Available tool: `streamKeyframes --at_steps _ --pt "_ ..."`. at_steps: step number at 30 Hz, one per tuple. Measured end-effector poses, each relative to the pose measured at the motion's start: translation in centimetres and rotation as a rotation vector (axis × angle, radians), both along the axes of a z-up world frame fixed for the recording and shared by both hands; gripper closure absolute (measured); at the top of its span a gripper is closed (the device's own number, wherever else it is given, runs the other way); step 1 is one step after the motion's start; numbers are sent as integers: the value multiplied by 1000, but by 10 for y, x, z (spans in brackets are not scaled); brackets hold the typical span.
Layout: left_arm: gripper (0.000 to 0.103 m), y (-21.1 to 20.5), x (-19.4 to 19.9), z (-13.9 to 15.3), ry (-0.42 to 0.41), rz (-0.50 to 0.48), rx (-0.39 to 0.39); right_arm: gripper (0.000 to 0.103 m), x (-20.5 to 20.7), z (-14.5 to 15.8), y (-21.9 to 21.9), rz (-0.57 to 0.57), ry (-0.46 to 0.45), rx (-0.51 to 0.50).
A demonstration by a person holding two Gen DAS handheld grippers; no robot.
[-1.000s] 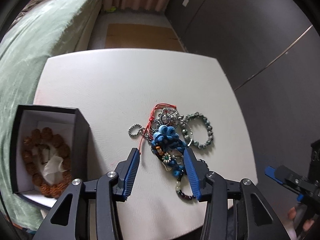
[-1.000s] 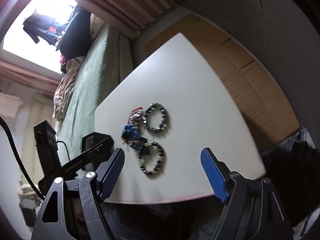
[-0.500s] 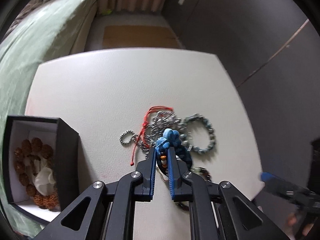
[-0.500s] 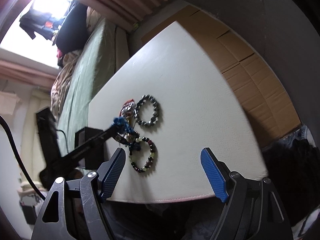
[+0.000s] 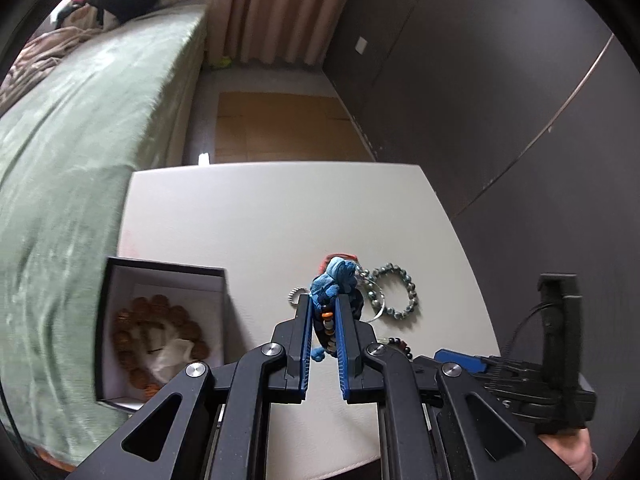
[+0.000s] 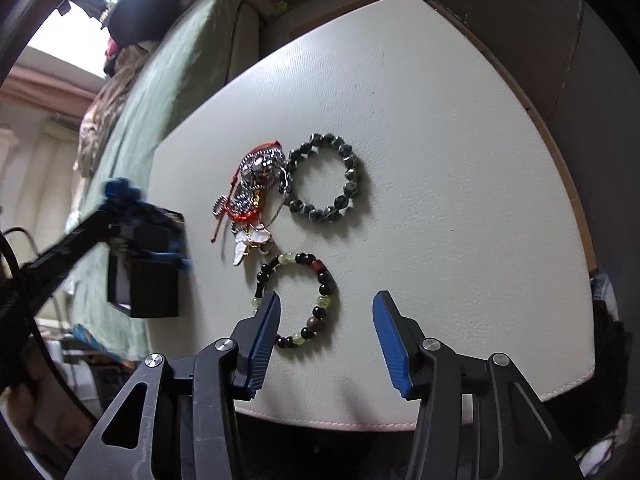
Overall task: Organize jewelry
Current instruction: 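Carry the blue strand into the black box and open the left tool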
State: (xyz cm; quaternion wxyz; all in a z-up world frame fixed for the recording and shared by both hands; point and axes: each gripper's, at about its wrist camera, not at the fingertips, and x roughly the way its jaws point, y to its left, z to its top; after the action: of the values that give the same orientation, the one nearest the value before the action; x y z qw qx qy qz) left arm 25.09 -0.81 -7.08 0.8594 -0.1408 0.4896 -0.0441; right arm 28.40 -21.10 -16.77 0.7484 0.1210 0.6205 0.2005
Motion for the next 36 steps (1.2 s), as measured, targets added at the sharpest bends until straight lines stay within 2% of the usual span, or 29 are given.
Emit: streamKeyframes --at_steps 7,9,10,12,19,27,30,32,34,36 --pt "92 27 -15 12 -23 46 -10 60 -3 -5 25 32 -14 -126" --pt "92 35 -21 15 -30 57 -15 64 -6 -4 35 45 -43 -207" --pt "92 39 -24 17 -35 62 -17 70 -6 -3 40 54 -58 -255" --pt "92 46 -29 20 -43 75 -21 92 -6 -2 46 79 -75 -323" --pt "92 72 -50 31 -70 119 -25 93 -6 14 39 74 -74 -177" --pt "92 93 -54 29 -58 164 -75 94 -22 59 50 106 -159 -45" --pt "79 97 -49 22 -17 173 -83 94 -24 76 60 124 -186 -12" --pt "53 102 -50 18 -2 197 -93 94 -25 86 63 130 -202 11" --pt "47 109 -56 18 -27 219 -103 94 -26 99 75 138 -221 33" --pt "47 114 -60 19 -36 223 -111 94 -30 110 79 151 -239 55"
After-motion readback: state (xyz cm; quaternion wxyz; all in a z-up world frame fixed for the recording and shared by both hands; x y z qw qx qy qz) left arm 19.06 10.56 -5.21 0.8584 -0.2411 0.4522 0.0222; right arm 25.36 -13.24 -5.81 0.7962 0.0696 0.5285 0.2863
